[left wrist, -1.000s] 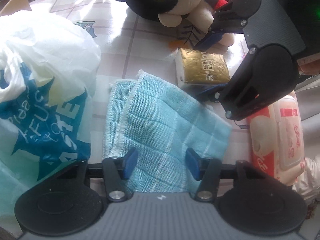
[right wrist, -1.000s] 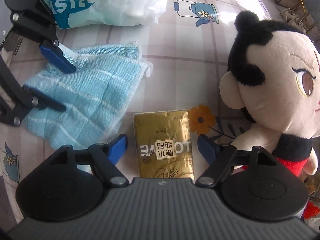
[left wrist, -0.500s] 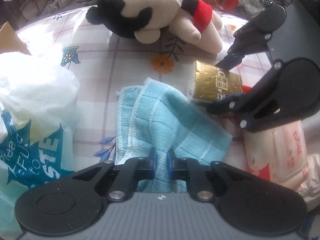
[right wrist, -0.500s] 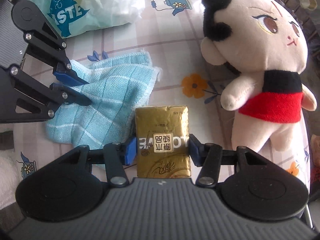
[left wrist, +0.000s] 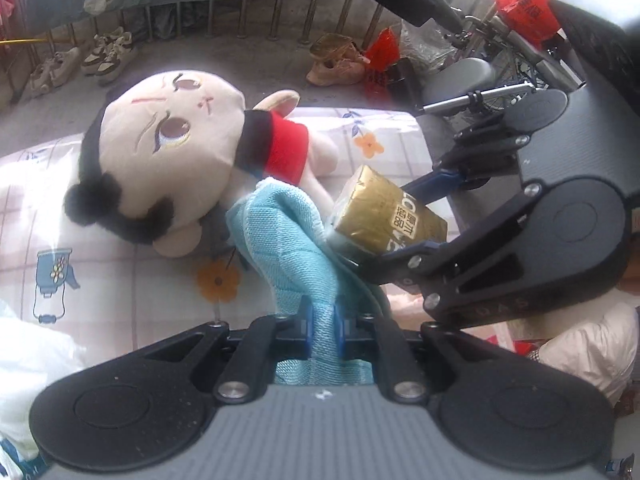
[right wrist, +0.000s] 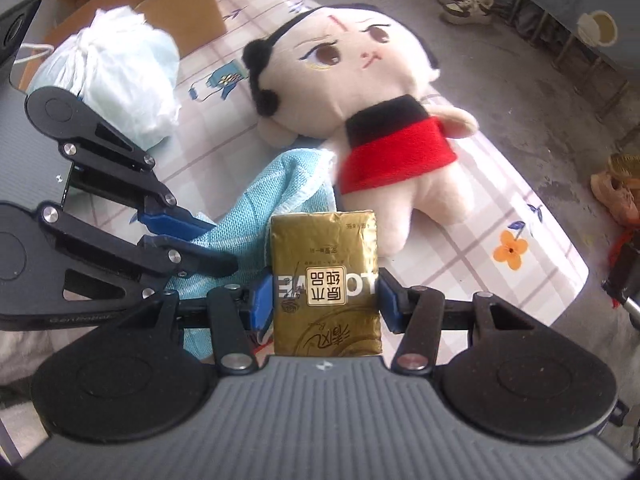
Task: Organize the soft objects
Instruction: 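Lift the towel and gold packet and carry both over the cardboard box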
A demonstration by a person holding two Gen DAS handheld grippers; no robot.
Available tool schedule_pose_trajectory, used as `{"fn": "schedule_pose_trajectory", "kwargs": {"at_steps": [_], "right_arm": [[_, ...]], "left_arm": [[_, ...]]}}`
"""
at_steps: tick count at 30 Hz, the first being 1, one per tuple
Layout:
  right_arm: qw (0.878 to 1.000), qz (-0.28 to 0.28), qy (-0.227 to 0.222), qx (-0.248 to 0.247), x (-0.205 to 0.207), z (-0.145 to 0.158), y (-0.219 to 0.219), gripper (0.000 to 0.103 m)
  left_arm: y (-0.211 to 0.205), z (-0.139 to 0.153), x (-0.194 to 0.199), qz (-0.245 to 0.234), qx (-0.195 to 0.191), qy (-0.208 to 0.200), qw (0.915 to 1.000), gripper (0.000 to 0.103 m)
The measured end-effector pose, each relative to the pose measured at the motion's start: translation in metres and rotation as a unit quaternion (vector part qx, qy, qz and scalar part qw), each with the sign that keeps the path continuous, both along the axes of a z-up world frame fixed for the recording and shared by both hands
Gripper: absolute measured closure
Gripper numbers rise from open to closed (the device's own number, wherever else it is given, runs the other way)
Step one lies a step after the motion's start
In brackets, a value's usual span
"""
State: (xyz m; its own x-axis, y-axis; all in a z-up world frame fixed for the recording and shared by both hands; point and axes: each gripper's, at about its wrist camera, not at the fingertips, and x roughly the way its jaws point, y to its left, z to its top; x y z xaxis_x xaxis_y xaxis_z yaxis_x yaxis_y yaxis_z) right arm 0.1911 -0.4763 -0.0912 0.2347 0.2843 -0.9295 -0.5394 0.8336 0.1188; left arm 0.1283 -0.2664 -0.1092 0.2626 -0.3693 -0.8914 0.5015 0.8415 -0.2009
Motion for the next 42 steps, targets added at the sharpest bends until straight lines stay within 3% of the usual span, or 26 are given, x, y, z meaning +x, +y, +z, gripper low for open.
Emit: {"fn": "schedule_pose_trajectory", "kwargs": {"at_steps": [12,22,31,42], "right_arm": [[0.982,-0.187,-0.018,0.035,0.016,0.016,-0.066,0.052],[0.965,-0.242,-0.073,0.063,0.057,0.06,-0.069,0.052],[0.963,-0.222,-0.111,0.105,0.114,0.103,0.004,0.052],[0.969,-0.173,-0.089,0.152,0.125,0.131,0.14,0.052]], "left_arm": [[-0.052,0.027,0.036,-0.039,-0.053,-0.03,0.9974,0.092],[-0.046,0.059,0.088,-0.001,-0.085,-0.065,0.9943,0.092],[0.023,0.102,0.133,0.063,-0.079,-0.086,0.9912,0.092],[0.139,0.134,0.123,0.113,-0.034,-0.073,0.9903,0.092]]}}
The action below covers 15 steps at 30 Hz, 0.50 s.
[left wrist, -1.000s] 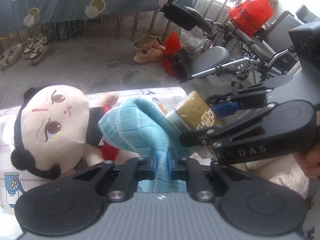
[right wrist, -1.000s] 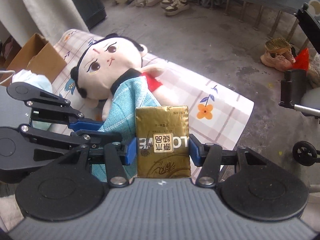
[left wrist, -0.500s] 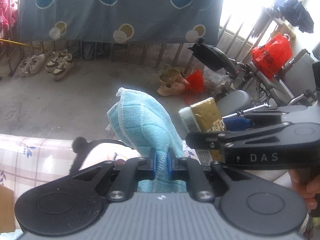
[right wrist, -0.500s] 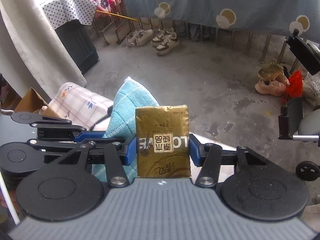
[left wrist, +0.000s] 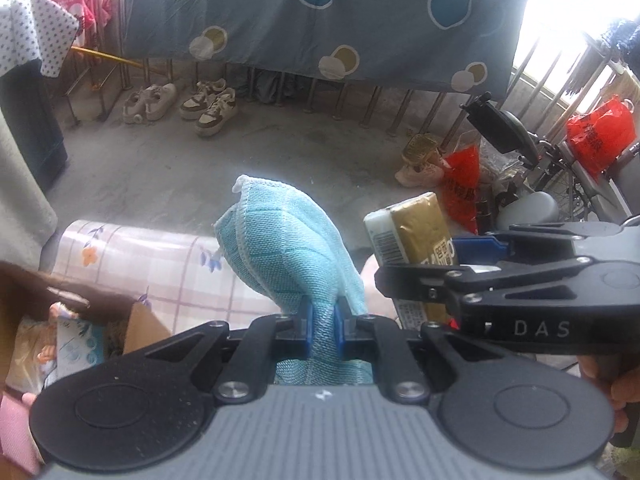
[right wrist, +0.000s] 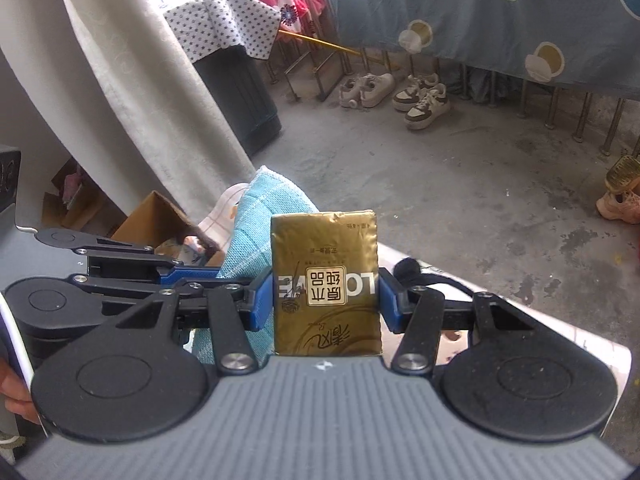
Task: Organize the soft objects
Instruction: 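Lift the towel and gold packet and carry both over the cardboard box, then lower the towel and gold packet into the box and open both tools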
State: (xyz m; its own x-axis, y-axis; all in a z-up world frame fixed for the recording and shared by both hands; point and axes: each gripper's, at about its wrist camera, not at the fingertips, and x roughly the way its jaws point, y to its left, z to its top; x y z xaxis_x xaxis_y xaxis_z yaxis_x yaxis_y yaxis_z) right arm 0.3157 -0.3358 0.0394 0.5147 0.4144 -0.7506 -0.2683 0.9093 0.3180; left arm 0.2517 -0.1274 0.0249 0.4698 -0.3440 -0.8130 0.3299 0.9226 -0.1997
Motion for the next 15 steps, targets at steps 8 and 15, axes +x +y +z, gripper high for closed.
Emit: {"fn": "schedule_pose_trajectory", "kwargs": {"at_steps": [8,15], "right_arm": [[0.997,0.017,0.061,0.054,-0.031,-0.009,0.096,0.052],[0.989,0.045,0.106,0.089,-0.062,-0.016,0.182,0.052]], "left_arm": [[0.083,-0.004,-0.037,0.027,0.018,0.05,0.9982,0.092],[0.161,-0.004,-0.073,0.057,0.027,0.086,0.9943,0.092]]}}
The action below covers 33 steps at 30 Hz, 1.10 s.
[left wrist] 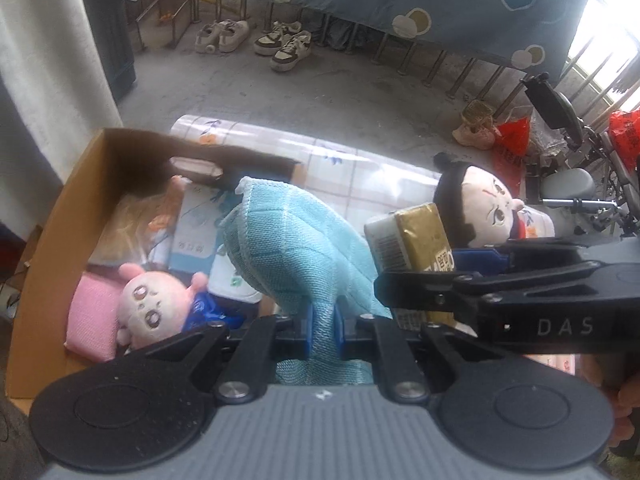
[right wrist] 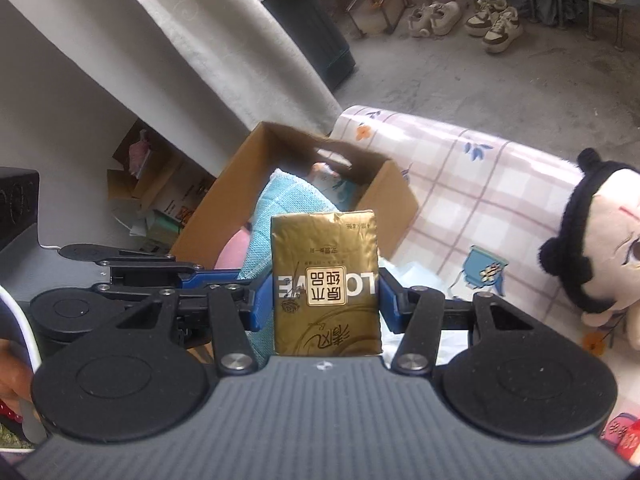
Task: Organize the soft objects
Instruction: 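Lower the towel and gold packet into the box and open both tools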
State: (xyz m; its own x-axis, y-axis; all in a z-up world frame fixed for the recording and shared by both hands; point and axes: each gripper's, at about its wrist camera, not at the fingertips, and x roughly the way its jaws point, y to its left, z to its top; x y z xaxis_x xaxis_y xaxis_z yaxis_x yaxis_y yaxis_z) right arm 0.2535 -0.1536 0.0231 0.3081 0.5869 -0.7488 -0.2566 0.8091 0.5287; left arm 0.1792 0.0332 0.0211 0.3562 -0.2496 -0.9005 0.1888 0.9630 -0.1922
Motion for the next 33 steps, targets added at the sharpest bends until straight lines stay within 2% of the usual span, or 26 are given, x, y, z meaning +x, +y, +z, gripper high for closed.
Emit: {"fn": "schedule_pose_trajectory", "kwargs": {"at_steps": [5,8,13,17,22,26,29,33], "right_arm": [[0.998,0.037,0.029,0.039,-0.01,-0.005,0.073,0.052],[0.996,0.069,0.03,0.043,-0.006,-0.009,0.119,0.052],[0.992,0.118,0.038,0.036,0.006,-0.028,0.199,0.052],[0.985,0.153,0.072,0.007,0.013,-0.059,0.247,0.052],[0.971,0.193,0.123,-0.069,0.002,-0.094,0.275,0.052],[0.957,0.211,0.165,-0.107,-0.014,-0.116,0.285,0.051],[0.948,0.231,0.172,-0.133,-0.025,-0.128,0.294,0.051],[0.942,0.239,0.179,-0.152,-0.033,-0.144,0.299,0.05]], "left_arm": [[0.063,0.004,-0.017,0.034,0.025,0.019,0.9989,0.092],[0.105,0.002,-0.021,0.07,0.045,0.031,0.9961,0.092],[0.177,-0.021,-0.023,0.149,0.067,0.066,0.9842,0.092],[0.219,-0.055,-0.023,0.191,0.097,0.113,0.9702,0.091],[0.246,-0.096,-0.023,0.206,0.112,0.163,0.9584,0.09],[0.249,-0.118,-0.021,0.195,0.117,0.183,0.9565,0.089],[0.248,-0.134,-0.017,0.184,0.122,0.191,0.9564,0.087],[0.252,-0.15,-0.016,0.184,0.119,0.191,0.9567,0.074]]}}
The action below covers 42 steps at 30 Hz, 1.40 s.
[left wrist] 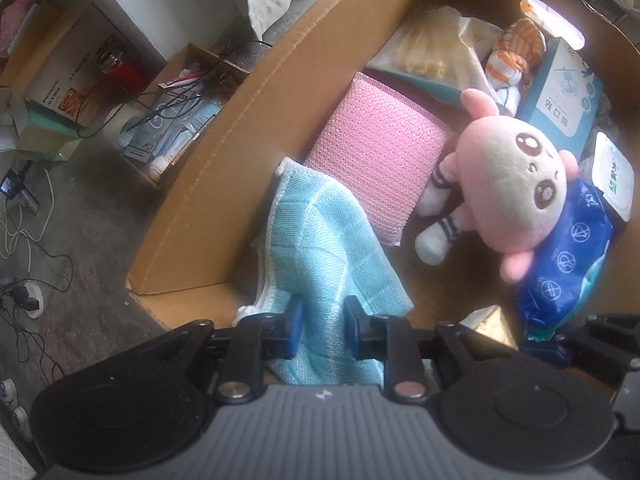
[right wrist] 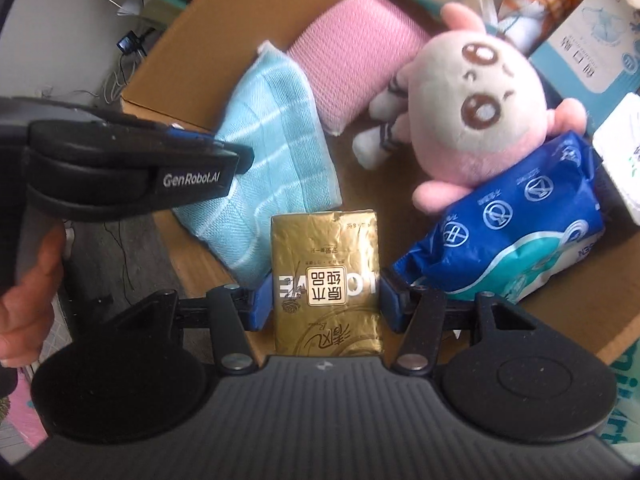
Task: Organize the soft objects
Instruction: 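Lower the towel and gold packet into the box and open both tools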
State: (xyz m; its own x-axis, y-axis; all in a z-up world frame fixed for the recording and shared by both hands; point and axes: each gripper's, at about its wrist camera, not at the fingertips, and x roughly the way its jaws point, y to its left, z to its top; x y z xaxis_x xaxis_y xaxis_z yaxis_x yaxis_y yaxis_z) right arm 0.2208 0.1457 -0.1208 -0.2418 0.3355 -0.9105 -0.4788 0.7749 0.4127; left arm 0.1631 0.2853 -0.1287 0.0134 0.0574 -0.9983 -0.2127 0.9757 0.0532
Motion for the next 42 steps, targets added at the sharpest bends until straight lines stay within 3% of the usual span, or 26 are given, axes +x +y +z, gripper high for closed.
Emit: {"fn": "schedule_pose_trajectory", "kwargs": {"at_steps": [2,4,7,11,18,22,26,28,30,34,36,42], "right_arm": [[1.0,-0.003,0.001,-0.007,-0.003,-0.007,0.001,0.05],[1.0,-0.002,-0.007,-0.018,-0.005,-0.012,0.004,0.047],[1.0,-0.013,0.001,-0.022,-0.007,-0.015,0.003,0.038],[1.0,-0.016,-0.006,-0.027,-0.013,-0.01,-0.003,0.031],[0.999,-0.033,-0.013,-0.007,-0.013,0.007,-0.026,0.03],[0.999,-0.044,-0.023,0.016,-0.012,0.024,-0.045,0.03],[0.996,-0.056,-0.047,0.057,-0.005,0.05,-0.057,0.031],[0.993,-0.064,-0.062,0.084,-0.001,0.067,-0.059,0.036],[0.989,-0.069,-0.07,0.109,0.006,0.078,-0.06,0.054],[0.984,-0.077,-0.067,0.145,0.016,0.076,-0.045,0.069],[0.981,-0.093,-0.045,0.165,0.023,0.064,-0.033,0.079],[0.975,-0.121,0.024,0.184,0.024,0.019,0.001,0.086]], "left_arm": [[0.001,-0.005,0.001,-0.005,-0.004,-0.003,1.0,0.066],[0.002,-0.007,0.0,-0.006,-0.014,-0.01,0.9998,0.049],[0.004,-0.006,0.001,0.001,-0.048,-0.03,0.9984,0.038],[0.004,-0.011,0.003,0.014,-0.071,-0.035,0.9968,0.038],[0.011,-0.033,0.022,0.06,-0.128,-0.02,0.9898,0.037],[0.011,-0.036,0.028,0.068,-0.133,-0.005,0.9888,0.033],[0.013,-0.016,0.027,0.056,-0.116,0.014,0.9916,0.03],[0.014,0.0,0.025,0.048,-0.111,0.01,0.9926,0.03],[0.015,0.02,0.024,0.046,-0.108,-0.008,0.993,0.029],[0.02,0.057,0.027,0.047,-0.097,-0.052,0.9928,0.028],[0.023,0.068,0.033,0.044,-0.078,-0.074,0.9933,0.027],[0.031,0.069,0.051,0.027,-0.022,-0.107,0.9936,0.026]]}}
